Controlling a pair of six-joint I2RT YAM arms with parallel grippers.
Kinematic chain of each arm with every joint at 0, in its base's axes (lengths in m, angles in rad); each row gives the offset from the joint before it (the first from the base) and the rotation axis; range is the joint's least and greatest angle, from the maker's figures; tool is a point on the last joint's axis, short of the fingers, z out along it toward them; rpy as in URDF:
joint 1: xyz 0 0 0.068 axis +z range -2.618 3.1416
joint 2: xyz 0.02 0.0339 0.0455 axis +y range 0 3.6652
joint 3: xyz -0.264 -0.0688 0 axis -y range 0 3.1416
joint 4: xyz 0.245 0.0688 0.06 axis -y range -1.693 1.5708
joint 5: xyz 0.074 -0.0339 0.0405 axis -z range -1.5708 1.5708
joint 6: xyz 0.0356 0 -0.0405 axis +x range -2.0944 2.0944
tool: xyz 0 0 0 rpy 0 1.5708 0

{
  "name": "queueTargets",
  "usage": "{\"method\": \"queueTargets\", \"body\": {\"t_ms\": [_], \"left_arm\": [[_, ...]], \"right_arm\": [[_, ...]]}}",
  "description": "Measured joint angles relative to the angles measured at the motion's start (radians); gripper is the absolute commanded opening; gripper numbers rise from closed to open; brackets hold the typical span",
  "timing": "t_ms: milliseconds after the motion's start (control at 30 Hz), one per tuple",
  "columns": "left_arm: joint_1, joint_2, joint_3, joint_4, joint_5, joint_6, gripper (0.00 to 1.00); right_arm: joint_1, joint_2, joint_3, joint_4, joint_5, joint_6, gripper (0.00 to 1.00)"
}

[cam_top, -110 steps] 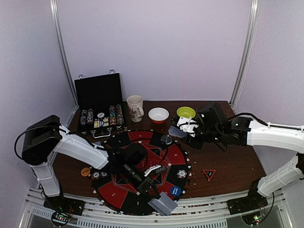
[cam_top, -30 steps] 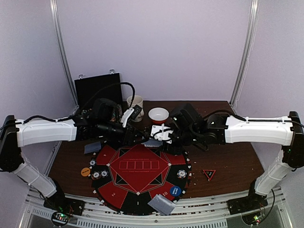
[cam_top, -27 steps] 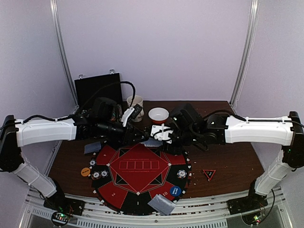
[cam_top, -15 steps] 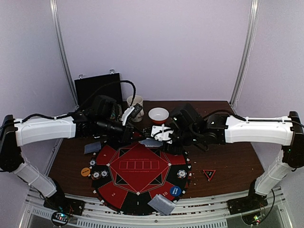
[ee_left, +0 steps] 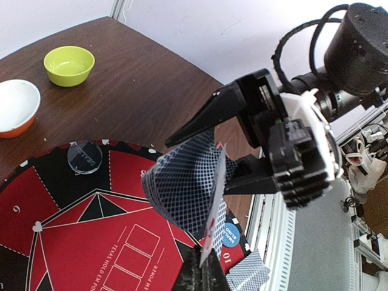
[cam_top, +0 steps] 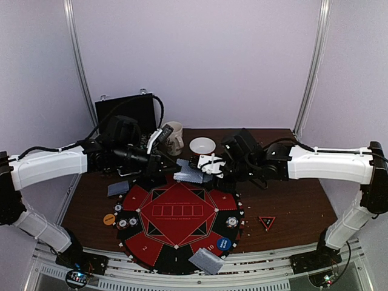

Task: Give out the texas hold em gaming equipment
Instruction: Flop the poker card into the community card area.

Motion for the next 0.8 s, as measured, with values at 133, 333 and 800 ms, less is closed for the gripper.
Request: {"method": "queueTargets", "body": {"t_ms": [133, 333, 800], "left_arm": [[0.048, -0.029, 0.002, -0.026, 0.042, 0.011, 0.00], [0.129, -0.069, 0.077, -0.175, -0.099, 0.165, 0.00], [-0.020, -0.068, -0.194, -0.235, -1.054, 0.750, 0.00]], "right_arm": [[-0.024, -0.014, -0.021, 0.007, -0.004, 0.007, 0.56], [-0.052, -0.045, -0.053, 0.011, -0.008, 0.019, 0.56], [-0.061, -0.112, -0.079, 0.020, -0.008, 0.023, 0.56]]}}
